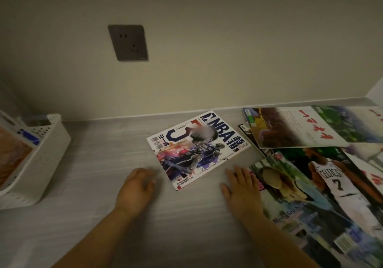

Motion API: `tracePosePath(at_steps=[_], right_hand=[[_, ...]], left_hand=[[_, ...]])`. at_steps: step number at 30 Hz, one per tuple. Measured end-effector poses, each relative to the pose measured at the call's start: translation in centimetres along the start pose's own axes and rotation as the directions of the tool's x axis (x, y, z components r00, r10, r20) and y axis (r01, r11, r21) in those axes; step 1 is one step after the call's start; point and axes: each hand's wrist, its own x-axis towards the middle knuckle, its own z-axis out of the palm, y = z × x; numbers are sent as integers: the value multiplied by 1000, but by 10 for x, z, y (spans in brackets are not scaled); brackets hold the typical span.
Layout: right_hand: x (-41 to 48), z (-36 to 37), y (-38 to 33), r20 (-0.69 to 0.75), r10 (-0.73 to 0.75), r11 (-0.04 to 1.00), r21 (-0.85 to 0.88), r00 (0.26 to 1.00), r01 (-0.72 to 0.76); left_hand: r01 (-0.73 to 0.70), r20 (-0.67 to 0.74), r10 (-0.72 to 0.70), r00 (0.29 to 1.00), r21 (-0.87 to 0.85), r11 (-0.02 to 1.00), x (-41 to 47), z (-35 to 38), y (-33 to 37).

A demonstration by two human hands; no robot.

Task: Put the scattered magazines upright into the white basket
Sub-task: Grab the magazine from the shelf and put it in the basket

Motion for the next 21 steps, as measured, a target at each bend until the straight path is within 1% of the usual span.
tracePosePath(at_steps=[5, 7, 8, 11, 12, 14, 18, 21], right_hand=[[2, 6, 3, -34, -16, 1000, -26, 999, 15], [3, 7, 4, -34, -13, 1000, -11, 999, 12], [4, 8, 4, -35, -13, 1000, -6, 999, 12], [4, 9, 5, -29, -12, 1000, 8, 1000, 12], [5, 9, 5, -23, -11, 1000, 11, 1000, 12], [5, 9, 6, -12, -8, 1000, 22, 1000, 9], [5, 8, 6, -11, -8, 1000, 29, 1000, 8], [4, 6, 5, -1, -8, 999, 39, 1000, 8]], left_hand=[[44, -29, -43, 999, 24, 999, 45, 14, 15], [70, -9, -70, 998, 91, 993, 65, 18, 17], [93, 7, -95, 995, 117, 989, 76, 20, 18], [197, 41, -200, 979, 73, 978, 103, 21, 22], [215, 57, -220, 974, 93, 972, 110, 21, 23], [226, 100, -243, 965, 156, 962, 125, 20, 22], [208, 164, -236, 958, 171, 963, 142, 15, 19], [211, 171, -266, 949, 285, 935, 146, 11, 20]])
